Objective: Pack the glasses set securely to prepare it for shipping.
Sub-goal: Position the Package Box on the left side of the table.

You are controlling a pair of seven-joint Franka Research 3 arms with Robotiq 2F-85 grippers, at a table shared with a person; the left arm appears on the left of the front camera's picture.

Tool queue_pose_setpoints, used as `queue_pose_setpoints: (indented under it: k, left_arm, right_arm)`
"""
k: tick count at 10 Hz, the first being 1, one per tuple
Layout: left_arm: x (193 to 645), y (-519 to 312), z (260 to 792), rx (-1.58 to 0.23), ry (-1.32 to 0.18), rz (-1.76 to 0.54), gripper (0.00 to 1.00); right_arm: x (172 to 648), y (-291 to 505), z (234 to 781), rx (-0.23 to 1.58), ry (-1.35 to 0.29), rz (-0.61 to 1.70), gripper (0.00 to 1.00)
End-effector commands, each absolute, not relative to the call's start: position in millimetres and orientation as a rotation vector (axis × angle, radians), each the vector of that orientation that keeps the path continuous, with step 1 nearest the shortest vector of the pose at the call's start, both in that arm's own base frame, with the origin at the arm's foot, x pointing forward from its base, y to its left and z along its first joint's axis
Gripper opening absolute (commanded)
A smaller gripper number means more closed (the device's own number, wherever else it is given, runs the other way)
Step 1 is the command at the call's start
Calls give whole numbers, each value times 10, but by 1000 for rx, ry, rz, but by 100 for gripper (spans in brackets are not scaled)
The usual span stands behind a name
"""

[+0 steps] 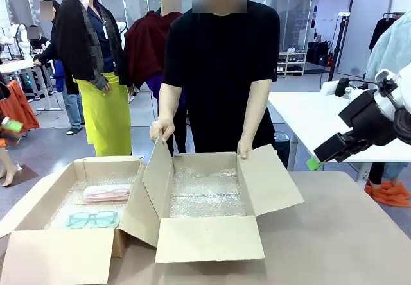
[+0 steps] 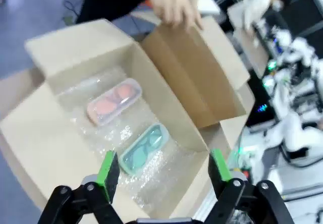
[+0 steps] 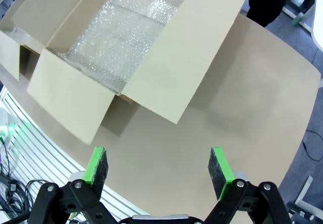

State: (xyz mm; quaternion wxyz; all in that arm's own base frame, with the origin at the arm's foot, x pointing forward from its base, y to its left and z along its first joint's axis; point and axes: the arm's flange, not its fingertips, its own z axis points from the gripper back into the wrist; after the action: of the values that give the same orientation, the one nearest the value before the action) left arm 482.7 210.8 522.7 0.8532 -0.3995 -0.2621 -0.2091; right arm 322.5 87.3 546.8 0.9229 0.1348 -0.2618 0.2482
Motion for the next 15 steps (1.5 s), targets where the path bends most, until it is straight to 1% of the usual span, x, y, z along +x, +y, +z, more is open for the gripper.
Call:
queue_pose_setpoints:
  k: [1, 2, 4, 6, 7, 9, 10, 12, 13, 15]
  left_arm:
    - [4817, 1717, 5533, -705, -573, -628, 89]
    - [4800, 1374, 5773, -617, -561, -750, 89]
    - [4621, 646, 6104, -451, -558, -1006, 89]
    - [4378, -31, 6202, -282, -539, -1187, 89]
    - [4242, -317, 6181, -211, -522, -1221, 89]
    - [3981, -622, 6109, -159, -499, -1228, 89]
    - [3915, -665, 6081, -192, -493, -1204, 89]
    - [3873, -636, 6089, -213, -520, -1160, 89]
    - [3942, -736, 6101, -210, -487, -1232, 89]
    - [3942, -736, 6101, -210, -487, -1232, 89]
  right_arm:
    - [3222, 928, 5487, 277, -545, 487, 100]
    - [3222, 928, 5487, 277, -545, 487, 100]
    - [3222, 928, 5487, 277, -545, 487, 100]
    - [3222, 928, 5487, 277, -545, 487, 100]
    - [3222, 928, 5487, 277, -545, 487, 100]
    - [3222, 928, 5487, 277, -545, 487, 100]
    - [3222, 928, 5487, 277, -545, 487, 100]
    - [3222, 928, 5487, 277, -545, 487, 100]
    - [3222, 928, 5487, 277, -545, 487, 100]
    - [3222, 928, 5487, 277, -545, 487, 100]
